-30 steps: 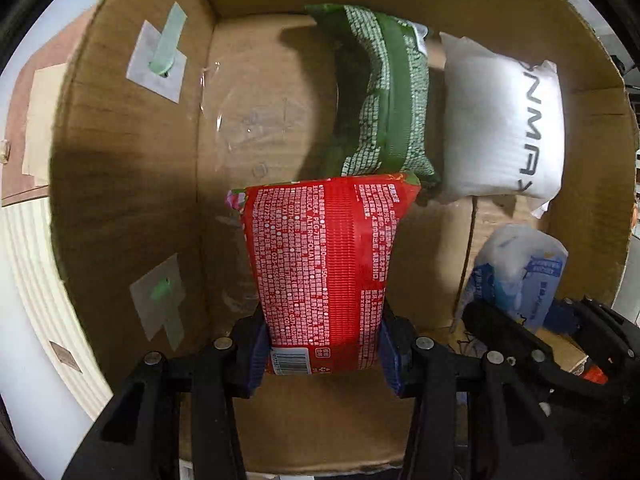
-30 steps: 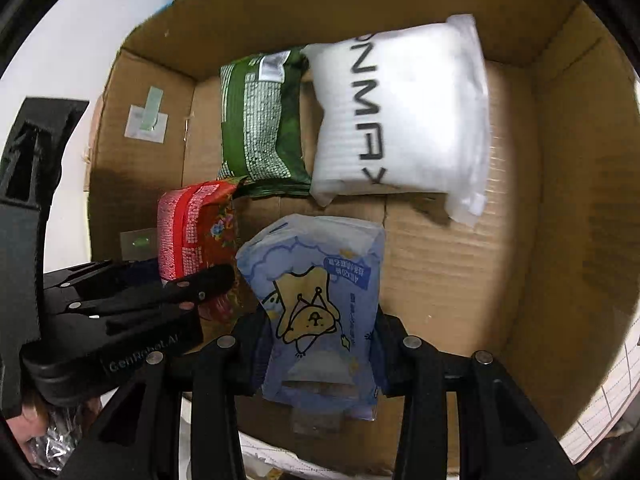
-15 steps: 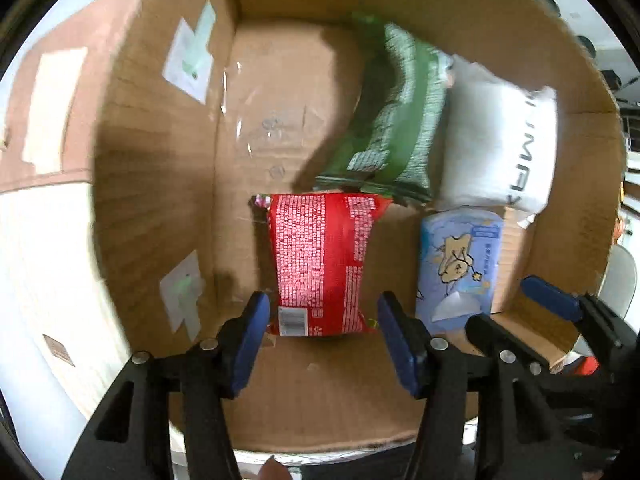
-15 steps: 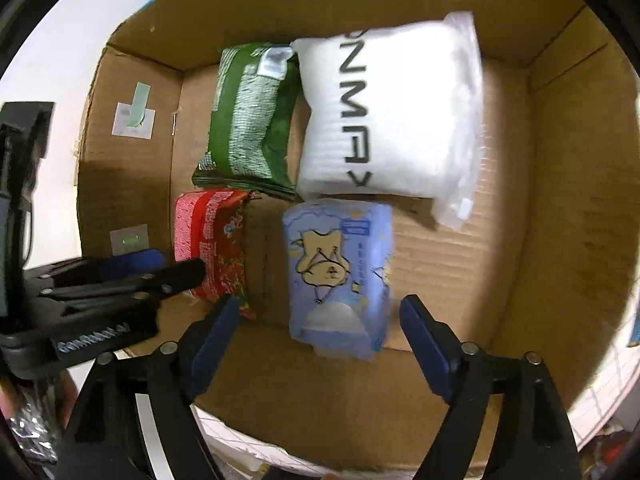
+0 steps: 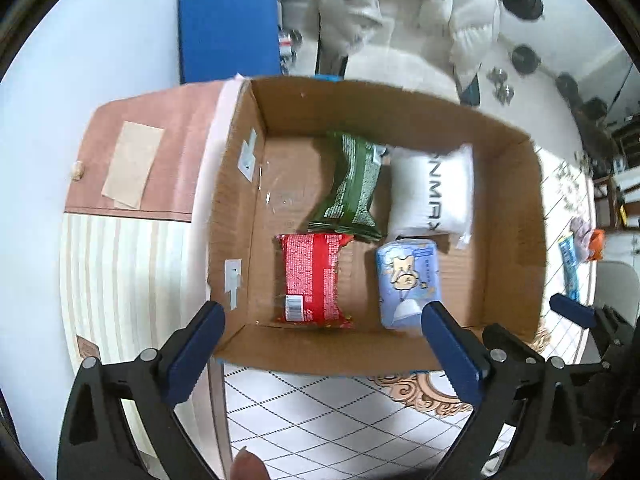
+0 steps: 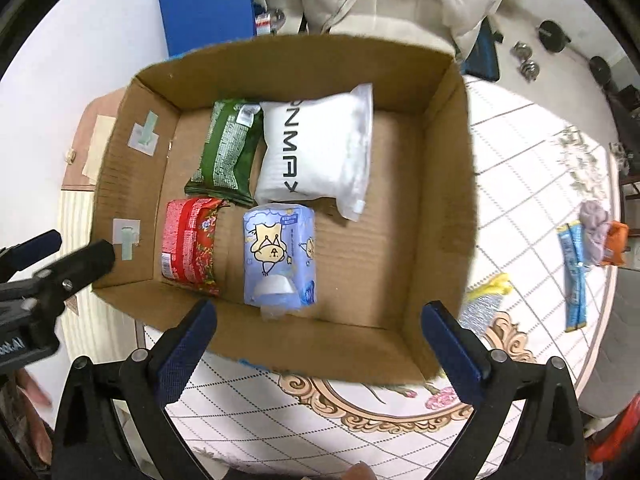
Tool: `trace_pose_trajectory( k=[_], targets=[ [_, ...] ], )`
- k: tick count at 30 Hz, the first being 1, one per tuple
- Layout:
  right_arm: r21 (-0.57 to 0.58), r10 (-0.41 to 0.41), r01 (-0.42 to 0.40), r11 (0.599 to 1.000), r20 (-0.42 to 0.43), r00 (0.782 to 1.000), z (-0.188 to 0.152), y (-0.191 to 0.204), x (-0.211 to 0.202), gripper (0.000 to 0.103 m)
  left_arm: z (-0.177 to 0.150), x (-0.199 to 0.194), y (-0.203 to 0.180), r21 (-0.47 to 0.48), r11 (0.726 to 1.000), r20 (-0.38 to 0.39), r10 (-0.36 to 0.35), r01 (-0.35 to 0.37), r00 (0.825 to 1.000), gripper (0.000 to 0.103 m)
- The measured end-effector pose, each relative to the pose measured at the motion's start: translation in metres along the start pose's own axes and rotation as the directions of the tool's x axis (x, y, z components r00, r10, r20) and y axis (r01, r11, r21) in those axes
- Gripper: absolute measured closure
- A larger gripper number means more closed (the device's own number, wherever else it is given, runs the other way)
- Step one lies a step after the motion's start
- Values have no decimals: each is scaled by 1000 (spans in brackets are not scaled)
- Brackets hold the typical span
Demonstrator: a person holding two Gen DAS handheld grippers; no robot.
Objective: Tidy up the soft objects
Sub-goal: 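Lower both packs into the box beside the others and release, then grasp the silver scrubber with the left tool while the right tool grasps the lilac cloth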
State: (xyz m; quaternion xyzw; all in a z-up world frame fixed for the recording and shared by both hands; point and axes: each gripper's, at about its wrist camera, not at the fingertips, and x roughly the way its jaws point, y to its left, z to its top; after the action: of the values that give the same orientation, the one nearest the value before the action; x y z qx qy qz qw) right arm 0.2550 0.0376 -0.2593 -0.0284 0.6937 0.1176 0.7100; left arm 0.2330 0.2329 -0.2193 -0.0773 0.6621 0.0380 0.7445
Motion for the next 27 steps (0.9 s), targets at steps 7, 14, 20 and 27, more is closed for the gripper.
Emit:
trace_pose_trajectory(
  k=[7, 14, 20, 27],
  targets=[
    [-7, 0, 1, 1000, 119, 993, -35, 0, -48, 0, -29, -43, -10, 1, 1000, 117, 25, -25, 993, 1],
    [-13, 30, -28, 1000, 190, 981, -69, -6, -83, 0, -56, -75, -19, -16, 999, 200, 30, -28, 979, 0],
    [-29, 87, -83, 996, 204, 975, -85, -10, -100, 0, -66, -90, -39, 9, 1000, 217, 14, -17, 976, 0],
    [88, 72, -88, 992, 173, 982, -105, -94, -99, 0, -76, -76, -116, 126, 992, 192, -7, -17, 981, 0]
  ],
)
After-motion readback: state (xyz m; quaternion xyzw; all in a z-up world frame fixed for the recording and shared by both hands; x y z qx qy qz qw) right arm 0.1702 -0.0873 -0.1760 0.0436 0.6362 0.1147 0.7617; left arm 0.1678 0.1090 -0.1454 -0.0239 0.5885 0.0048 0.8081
